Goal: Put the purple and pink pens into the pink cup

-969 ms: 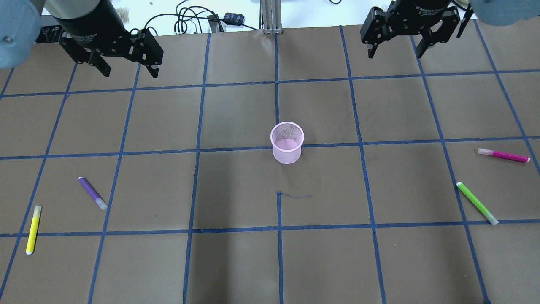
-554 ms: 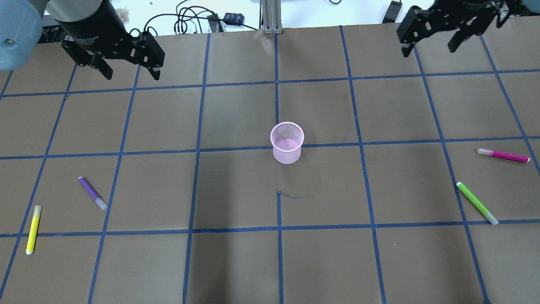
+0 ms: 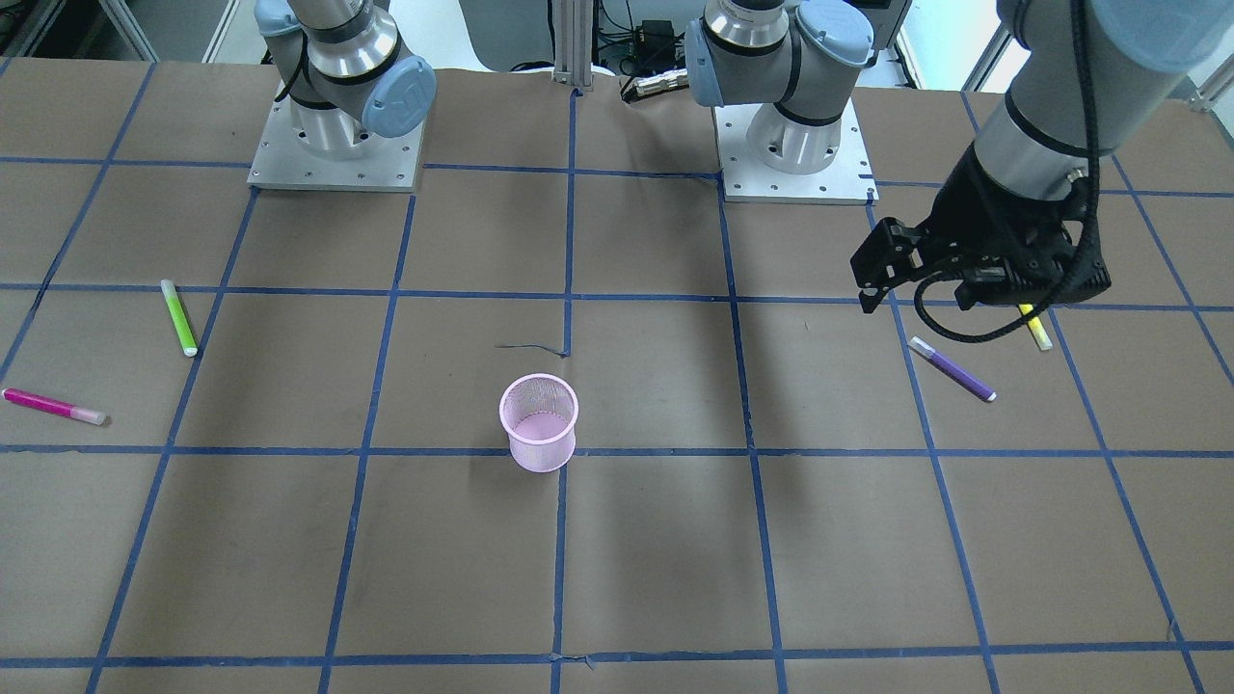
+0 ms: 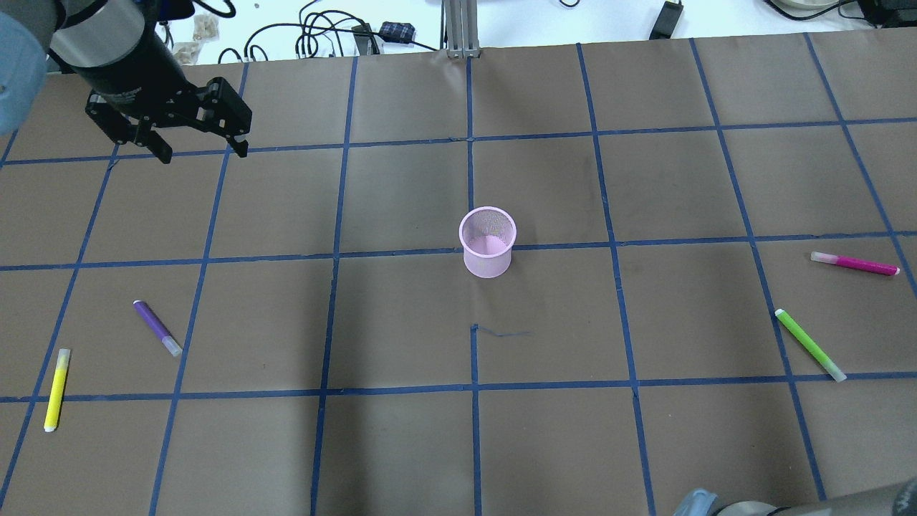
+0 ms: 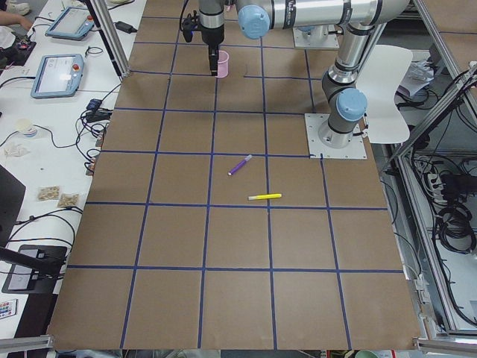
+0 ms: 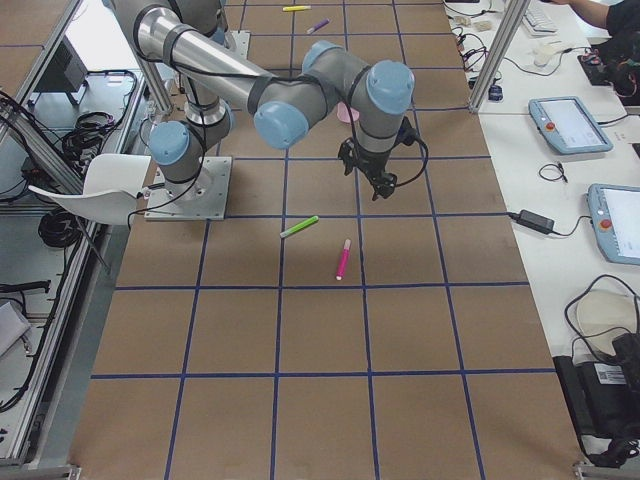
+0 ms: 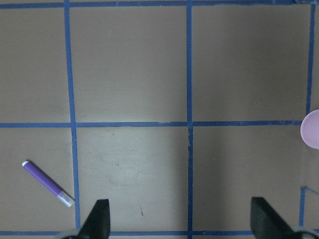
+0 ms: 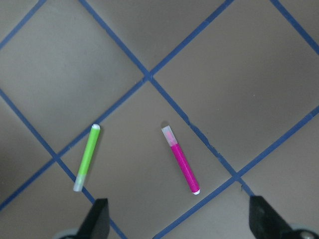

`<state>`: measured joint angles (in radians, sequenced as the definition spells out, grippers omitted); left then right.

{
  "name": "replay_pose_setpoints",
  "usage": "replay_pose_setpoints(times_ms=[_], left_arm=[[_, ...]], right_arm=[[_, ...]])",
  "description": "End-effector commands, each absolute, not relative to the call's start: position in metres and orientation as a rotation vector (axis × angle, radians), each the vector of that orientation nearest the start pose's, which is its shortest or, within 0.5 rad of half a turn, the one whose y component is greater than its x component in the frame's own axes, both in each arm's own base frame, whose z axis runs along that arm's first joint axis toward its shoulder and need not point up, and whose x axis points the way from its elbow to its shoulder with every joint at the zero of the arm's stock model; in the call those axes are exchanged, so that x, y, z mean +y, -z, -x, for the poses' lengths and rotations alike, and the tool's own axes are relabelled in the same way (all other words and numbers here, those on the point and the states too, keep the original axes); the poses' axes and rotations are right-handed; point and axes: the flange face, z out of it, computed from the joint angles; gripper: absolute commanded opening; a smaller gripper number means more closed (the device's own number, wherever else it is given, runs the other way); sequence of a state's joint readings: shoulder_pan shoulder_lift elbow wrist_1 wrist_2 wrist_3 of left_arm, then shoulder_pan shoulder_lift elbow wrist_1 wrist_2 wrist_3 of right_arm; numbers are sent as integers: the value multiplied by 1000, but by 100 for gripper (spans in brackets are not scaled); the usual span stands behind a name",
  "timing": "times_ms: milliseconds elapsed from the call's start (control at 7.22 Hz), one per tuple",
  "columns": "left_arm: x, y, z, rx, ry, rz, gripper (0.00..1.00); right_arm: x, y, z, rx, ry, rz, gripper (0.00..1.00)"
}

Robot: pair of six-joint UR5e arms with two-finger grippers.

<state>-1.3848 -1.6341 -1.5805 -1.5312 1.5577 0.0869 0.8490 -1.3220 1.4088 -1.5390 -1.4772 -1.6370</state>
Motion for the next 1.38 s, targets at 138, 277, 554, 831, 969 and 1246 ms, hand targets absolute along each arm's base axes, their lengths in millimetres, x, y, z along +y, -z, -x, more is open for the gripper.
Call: replay_pose_setpoints(times_ms=[138, 277, 554, 831, 969, 1246], left_arm=[[-510, -371, -90, 3164, -305, 489, 100], [-511, -335, -118, 3153, -377, 586, 96], [-501, -282, -176, 3138, -503, 744, 100], [-501, -235, -193, 3140, -643, 815, 98], [-498, -215, -202, 3137, -702, 857, 90], [-509, -193, -221, 3106, -608, 933, 90]], right_arm=[[-525, -329, 366, 2300, 354, 1602, 100], [-525, -294, 378, 2172, 394, 1691, 97], [-511, -222, 406, 1973, 515, 1725, 97], [-496, -181, 407, 1854, 663, 1773, 96], [-478, -159, 406, 1844, 692, 1719, 97], [-471, -146, 404, 1852, 690, 1730, 96]])
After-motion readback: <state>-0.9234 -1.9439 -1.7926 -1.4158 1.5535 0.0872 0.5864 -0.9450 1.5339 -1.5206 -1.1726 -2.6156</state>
